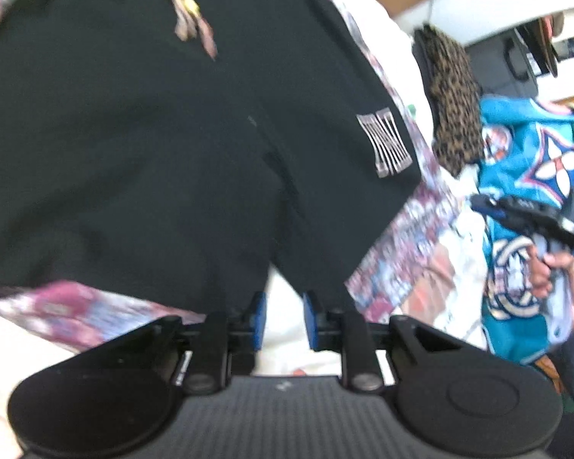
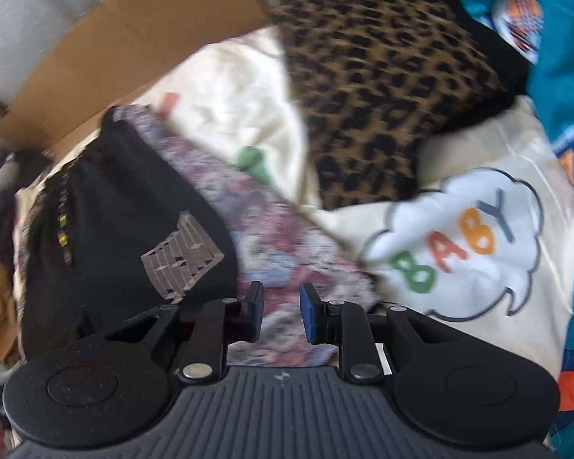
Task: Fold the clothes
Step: 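Release the pants and smooth the legs flat with both grippers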
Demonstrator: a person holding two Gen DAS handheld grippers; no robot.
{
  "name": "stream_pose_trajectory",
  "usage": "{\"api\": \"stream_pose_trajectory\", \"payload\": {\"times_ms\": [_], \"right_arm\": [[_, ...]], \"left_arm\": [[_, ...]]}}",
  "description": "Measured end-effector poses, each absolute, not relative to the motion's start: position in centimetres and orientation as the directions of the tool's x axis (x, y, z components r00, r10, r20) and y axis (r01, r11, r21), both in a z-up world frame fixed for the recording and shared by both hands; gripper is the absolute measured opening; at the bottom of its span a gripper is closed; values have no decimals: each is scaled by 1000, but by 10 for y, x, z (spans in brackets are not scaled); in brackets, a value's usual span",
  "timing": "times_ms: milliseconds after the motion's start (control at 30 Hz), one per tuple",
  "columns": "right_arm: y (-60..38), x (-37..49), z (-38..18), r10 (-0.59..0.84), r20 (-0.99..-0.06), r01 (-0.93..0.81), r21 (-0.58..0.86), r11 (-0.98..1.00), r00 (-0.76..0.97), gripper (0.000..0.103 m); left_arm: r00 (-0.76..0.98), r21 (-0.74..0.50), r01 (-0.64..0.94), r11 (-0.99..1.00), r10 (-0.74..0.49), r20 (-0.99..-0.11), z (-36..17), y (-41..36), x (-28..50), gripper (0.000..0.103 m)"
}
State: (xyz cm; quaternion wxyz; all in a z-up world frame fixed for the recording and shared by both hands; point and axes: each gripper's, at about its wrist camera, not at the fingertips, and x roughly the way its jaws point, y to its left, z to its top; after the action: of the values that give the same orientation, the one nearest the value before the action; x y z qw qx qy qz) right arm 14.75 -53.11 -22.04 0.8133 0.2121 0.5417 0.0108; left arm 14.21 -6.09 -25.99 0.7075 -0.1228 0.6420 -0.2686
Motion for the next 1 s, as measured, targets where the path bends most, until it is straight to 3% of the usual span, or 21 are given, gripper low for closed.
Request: {"api": "stream_pose_trajectory", "payload": {"times_ms": [133,200,500,733,1000], "right_arm": [[-499,155,-199,323,-861,153,407,900,393,23],[-477,159,-187,352,-860,82,407,910,369,34],[-382,165,-167,424,-869,-62,423,904,255,34],[-326,137,-197,379,-873,-36,387,921,306,35],[-286,87,-234,392,-829,104,466,879,399,39]], "left_arm": [[131,-489,191,851,-516,-846,-243,-28,153,21],[171,-466,169,868,-492,-854,-236,-12,155,21],[318,-328,91,940,-339,-885,-220,62,161,23],[385,-212,54,976,-216,-897,-227,120,159,23],[398,-143,53,988,-152,-905,-242,148,156,25]]}}
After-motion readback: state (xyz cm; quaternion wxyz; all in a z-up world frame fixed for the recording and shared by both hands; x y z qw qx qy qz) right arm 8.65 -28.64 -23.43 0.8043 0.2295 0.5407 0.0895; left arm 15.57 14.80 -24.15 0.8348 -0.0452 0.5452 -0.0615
